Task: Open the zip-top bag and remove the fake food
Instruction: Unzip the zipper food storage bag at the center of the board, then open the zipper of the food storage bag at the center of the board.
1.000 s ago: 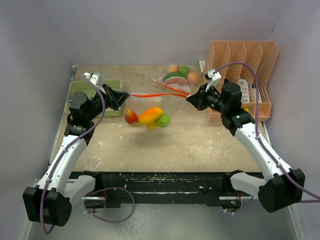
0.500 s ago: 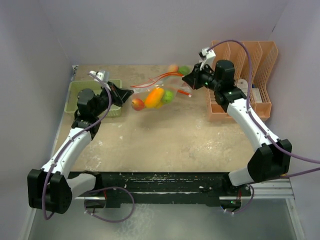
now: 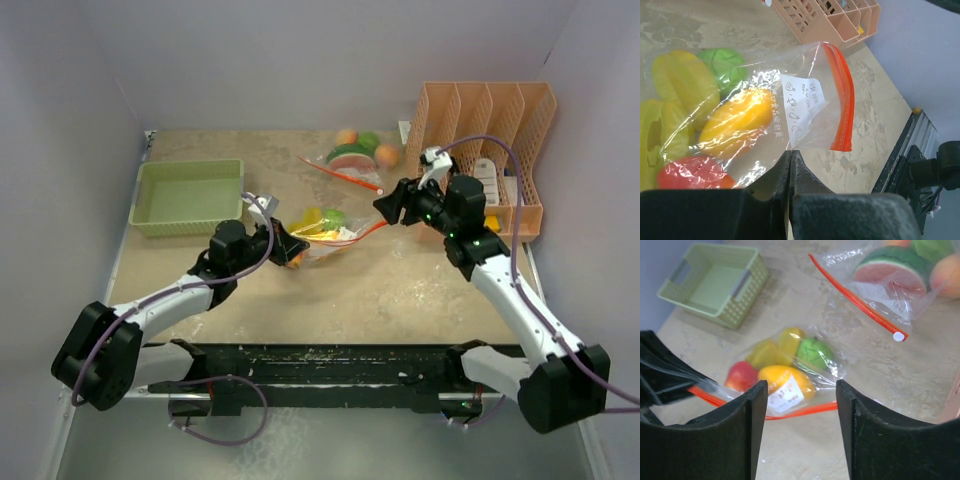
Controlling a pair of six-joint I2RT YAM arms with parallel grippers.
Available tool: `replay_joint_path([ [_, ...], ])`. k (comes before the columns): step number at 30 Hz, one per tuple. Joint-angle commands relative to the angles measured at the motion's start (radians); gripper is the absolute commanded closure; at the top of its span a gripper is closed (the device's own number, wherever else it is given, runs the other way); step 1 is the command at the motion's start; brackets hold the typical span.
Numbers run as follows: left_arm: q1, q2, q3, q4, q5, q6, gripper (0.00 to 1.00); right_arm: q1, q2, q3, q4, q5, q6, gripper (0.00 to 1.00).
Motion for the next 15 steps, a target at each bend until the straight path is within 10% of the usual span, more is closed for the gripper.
replay_joint_path([
  [1,-0.028,-0.031,-0.02,0.118,-0.052,-0.015,1.0,-0.001,-0.108,-0.076,0.081,0.007,0.165,0.47],
  [4,-0.038,-0.052,-0.018,0.087,-0.033,0.008,0.98,-0.002,-0.136,-0.164,0.134,-0.032,0.258,0.62],
  [10,-0.042,-0.146,0.006,-0.044,-0.014,0.082,0.44,-0.001,-0.135,-0.311,0.181,-0.029,0.333,0.87],
  [15,-0.044,-0.186,0.044,-0.119,-0.007,0.112,0.26,-0.001,-0.126,-0.372,0.238,-0.046,0.369,0.92],
])
